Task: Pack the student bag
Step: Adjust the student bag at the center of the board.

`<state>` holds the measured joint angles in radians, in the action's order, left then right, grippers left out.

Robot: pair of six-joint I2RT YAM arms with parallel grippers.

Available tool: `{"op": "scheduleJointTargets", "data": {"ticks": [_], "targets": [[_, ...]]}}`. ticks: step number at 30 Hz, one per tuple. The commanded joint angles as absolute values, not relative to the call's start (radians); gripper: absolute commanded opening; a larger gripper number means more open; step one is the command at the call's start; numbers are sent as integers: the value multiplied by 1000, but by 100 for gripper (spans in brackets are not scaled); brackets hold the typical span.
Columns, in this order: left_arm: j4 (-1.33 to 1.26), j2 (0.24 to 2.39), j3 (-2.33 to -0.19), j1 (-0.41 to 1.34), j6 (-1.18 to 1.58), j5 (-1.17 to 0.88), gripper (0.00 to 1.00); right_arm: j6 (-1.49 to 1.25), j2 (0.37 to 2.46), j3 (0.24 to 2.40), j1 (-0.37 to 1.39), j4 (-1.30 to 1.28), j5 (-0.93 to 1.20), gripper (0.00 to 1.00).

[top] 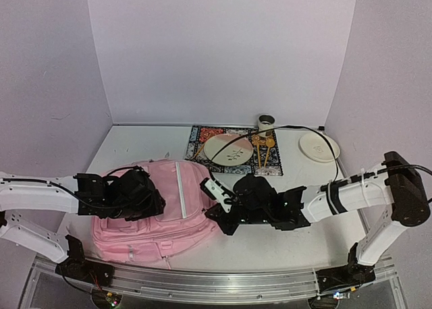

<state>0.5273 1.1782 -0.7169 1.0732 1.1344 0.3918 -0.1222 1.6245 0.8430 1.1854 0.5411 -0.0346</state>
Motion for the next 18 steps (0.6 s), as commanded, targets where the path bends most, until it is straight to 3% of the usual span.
{"op": "scheduleJointTargets", "data": {"ticks": [1, 9, 18], "targets": [[711, 1238, -711, 910, 984, 542, 58, -102, 1626, 903, 1281, 428, -15, 0], [547, 1288, -802, 776, 760, 506, 57, -135, 1828, 1124, 1417, 459, -8, 0], [568, 1146, -823, 765, 816, 475, 62, -156, 2011, 1321, 1419, 474, -96, 0]]}}
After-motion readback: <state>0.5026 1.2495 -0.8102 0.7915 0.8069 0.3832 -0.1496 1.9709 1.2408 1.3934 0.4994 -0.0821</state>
